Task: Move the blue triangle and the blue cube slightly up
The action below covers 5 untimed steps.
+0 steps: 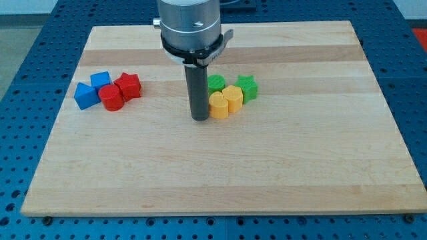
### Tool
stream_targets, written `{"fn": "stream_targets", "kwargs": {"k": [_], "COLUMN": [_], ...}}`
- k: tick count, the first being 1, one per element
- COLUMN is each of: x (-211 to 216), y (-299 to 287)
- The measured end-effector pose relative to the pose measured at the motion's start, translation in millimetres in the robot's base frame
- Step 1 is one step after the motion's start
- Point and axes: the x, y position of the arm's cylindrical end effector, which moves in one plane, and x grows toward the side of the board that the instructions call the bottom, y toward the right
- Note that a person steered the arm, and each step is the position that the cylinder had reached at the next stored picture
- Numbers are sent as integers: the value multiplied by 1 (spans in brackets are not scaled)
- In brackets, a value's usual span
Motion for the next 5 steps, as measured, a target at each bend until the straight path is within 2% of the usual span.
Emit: {"fn": "stream_targets", "kwargs": {"k": [2,4,5], "x": [4,44,45], "y": [-1,-85,-144]}}
